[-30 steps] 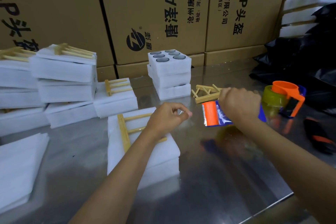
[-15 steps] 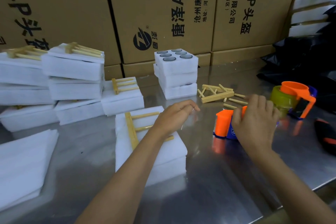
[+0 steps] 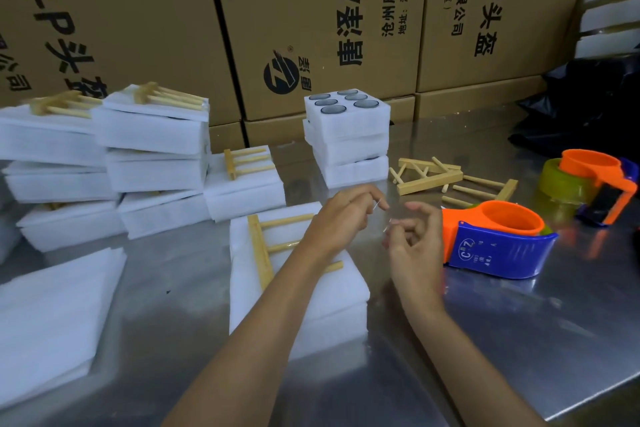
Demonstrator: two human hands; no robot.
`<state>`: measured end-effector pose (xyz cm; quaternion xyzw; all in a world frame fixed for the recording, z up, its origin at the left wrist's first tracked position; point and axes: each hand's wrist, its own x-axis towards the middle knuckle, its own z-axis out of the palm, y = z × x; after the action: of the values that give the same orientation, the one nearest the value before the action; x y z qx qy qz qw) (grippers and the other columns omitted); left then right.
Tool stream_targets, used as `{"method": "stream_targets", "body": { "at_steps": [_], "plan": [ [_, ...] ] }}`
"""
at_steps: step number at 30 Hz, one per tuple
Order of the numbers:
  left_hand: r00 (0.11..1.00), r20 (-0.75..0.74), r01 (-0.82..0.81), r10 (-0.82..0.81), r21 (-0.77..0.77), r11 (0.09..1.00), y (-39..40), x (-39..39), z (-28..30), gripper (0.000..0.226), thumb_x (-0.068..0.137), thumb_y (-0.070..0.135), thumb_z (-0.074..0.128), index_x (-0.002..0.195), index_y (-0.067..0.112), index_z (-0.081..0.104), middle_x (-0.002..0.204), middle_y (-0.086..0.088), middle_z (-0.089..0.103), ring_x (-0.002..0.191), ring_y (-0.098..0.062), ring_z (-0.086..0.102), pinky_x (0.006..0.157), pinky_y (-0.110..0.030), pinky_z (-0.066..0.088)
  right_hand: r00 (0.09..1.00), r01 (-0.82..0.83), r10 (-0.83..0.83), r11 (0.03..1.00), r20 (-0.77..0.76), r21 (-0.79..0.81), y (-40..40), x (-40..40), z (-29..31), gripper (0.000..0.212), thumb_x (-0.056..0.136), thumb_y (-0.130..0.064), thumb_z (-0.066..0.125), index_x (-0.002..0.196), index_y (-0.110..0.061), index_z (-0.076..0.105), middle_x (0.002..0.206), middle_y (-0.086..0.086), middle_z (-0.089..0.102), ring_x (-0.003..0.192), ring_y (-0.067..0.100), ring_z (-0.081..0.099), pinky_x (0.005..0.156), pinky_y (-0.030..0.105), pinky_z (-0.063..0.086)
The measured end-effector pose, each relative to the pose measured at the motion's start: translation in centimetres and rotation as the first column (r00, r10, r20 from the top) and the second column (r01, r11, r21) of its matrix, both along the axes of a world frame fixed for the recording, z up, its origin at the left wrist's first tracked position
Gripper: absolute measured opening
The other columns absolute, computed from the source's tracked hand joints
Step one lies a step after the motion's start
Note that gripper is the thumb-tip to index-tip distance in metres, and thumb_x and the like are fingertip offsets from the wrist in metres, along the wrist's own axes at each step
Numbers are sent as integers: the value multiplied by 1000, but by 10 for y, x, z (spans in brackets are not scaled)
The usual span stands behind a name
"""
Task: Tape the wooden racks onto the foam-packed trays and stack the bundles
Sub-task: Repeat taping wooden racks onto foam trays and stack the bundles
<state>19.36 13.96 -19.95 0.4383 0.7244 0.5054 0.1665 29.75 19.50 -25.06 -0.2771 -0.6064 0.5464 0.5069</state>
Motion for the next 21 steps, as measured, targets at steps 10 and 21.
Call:
{"method": "stream_targets", "body": {
  "at_steps": [10, 21],
  "plan": [
    [921, -384, -181, 65, -275, 944, 7, 2, -8, 30, 94, 37, 37, 83, 28, 63, 99, 6, 66, 98, -23, 59, 81, -37, 48, 940, 165, -282, 870, 193, 464, 6, 13, -5, 23, 89, -2, 52, 91, -19, 68, 90, -6, 51, 77, 16, 54, 54, 29, 44],
    [868, -496, -216, 21, -340, 915, 6, -2, -14, 34, 92, 40, 43, 125, 33, 48, 89, 5, 60, 90, -20, 55, 70, -33, 39, 907, 114, -293, 861, 301, 495, -2, 19, -6, 13, 94, -18, 59, 103, -16, 68, 101, -7, 53, 91, 11, 54, 60, 17, 39]
  ]
}}
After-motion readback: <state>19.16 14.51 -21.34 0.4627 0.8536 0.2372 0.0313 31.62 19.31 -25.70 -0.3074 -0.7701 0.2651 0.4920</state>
